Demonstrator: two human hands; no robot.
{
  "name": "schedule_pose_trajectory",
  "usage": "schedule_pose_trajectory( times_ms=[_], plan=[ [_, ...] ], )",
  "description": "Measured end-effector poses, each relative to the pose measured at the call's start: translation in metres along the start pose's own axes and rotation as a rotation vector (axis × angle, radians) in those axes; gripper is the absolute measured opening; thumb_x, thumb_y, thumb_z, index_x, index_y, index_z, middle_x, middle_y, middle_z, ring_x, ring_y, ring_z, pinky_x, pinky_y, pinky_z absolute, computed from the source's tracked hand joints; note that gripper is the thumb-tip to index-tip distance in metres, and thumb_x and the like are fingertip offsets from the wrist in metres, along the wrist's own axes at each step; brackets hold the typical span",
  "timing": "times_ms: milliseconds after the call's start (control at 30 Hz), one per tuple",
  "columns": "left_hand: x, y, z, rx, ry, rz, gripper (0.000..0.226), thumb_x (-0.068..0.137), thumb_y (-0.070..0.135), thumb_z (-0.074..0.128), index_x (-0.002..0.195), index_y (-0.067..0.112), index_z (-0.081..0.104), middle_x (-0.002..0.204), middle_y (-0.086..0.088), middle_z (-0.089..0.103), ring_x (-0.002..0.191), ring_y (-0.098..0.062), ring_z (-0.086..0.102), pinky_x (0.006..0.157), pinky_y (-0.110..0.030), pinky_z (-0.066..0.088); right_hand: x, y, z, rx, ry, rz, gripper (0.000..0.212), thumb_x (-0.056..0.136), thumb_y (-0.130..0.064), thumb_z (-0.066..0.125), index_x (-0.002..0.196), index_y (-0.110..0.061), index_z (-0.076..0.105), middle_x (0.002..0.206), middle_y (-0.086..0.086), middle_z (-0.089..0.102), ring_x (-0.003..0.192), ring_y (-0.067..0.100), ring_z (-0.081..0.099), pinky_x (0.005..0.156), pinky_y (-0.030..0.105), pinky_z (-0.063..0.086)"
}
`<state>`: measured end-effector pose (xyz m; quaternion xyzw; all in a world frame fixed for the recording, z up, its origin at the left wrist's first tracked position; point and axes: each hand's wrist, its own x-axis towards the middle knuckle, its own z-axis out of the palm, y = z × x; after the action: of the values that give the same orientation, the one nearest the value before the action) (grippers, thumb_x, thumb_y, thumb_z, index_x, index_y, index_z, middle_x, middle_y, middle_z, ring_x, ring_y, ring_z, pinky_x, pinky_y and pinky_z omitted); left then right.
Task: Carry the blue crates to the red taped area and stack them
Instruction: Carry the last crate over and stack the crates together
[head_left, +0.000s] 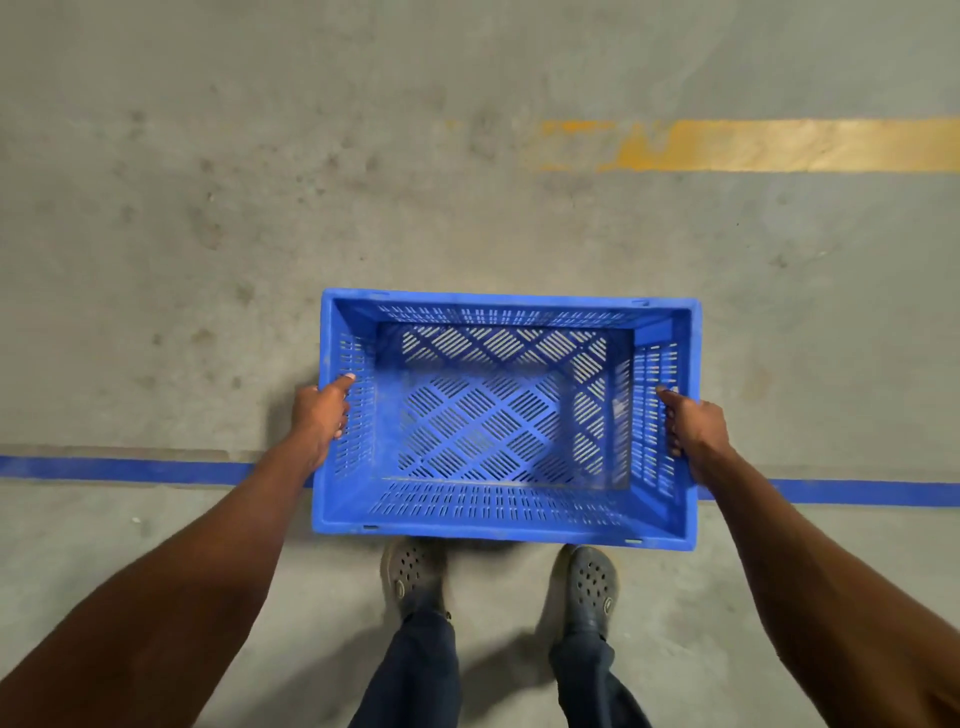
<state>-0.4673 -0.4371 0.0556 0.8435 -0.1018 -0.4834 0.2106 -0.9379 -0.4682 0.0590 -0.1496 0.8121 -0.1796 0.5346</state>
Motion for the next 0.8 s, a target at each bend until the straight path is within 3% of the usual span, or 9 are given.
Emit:
schedule_pose_trajectory(
  times_ms=[167, 333, 433, 633, 800],
  plan=[
    [-0.101, 0.057, -0.050, -0.007, 0.009, 0.074, 0.029, 0.092, 0.030, 0.065, 0.071, 0.019, 0.048, 0.056, -0.003, 0.038, 0.032, -0.009, 0.027, 0.038, -0.018, 0.021, -0.102, -0.051, -0.051, 0.008, 0.018, -0.030, 0.037, 0.089, -0.028, 0.068, 0.064, -0.017, 0.043, 0.049, 0.002, 0.035, 0.036, 0.014, 0.026, 0.040, 0.024, 0.023],
    [-0.213, 0.114, -0.107, -0.034, 0.000, 0.108, 0.037, 0.094, 0.029, 0.064, 0.065, 0.016, 0.046, 0.044, 0.001, 0.036, 0.028, -0.009, 0.026, 0.036, -0.016, 0.021, -0.211, -0.105, -0.108, 0.003, 0.032, -0.078, 0.037, 0.089, -0.028, 0.069, 0.063, -0.017, 0.045, 0.042, -0.002, 0.036, 0.036, 0.015, 0.027, 0.042, 0.025, 0.024],
    [-0.283, 0.140, -0.143, -0.052, -0.005, 0.127, 0.038, 0.092, 0.032, 0.065, 0.064, 0.017, 0.044, 0.048, -0.001, 0.036, 0.029, -0.011, 0.027, 0.037, -0.018, 0.023, -0.281, -0.136, -0.143, 0.011, 0.022, -0.099, 0.035, 0.089, -0.029, 0.069, 0.065, -0.016, 0.047, 0.040, -0.003, 0.037, 0.034, 0.014, 0.027, 0.041, 0.024, 0.024],
    [-0.406, 0.162, -0.209, -0.109, -0.030, 0.163, 0.038, 0.090, 0.035, 0.067, 0.064, 0.017, 0.044, 0.044, 0.002, 0.035, 0.035, -0.015, 0.028, 0.046, -0.024, 0.027, -0.406, -0.179, -0.208, 0.042, 0.024, -0.161, 0.037, 0.087, -0.029, 0.070, 0.063, -0.017, 0.045, 0.040, -0.003, 0.035, 0.033, 0.015, 0.026, 0.041, 0.022, 0.023],
    [-0.481, 0.166, -0.246, -0.118, -0.002, 0.196, 0.039, 0.090, 0.034, 0.066, 0.063, 0.017, 0.043, 0.040, 0.004, 0.035, 0.031, -0.014, 0.027, 0.043, -0.021, 0.027, -0.480, -0.177, -0.243, 0.066, 0.000, -0.156, 0.034, 0.087, -0.027, 0.070, 0.065, -0.016, 0.046, 0.039, -0.003, 0.035, 0.032, 0.013, 0.026, 0.040, 0.022, 0.023]
  ],
)
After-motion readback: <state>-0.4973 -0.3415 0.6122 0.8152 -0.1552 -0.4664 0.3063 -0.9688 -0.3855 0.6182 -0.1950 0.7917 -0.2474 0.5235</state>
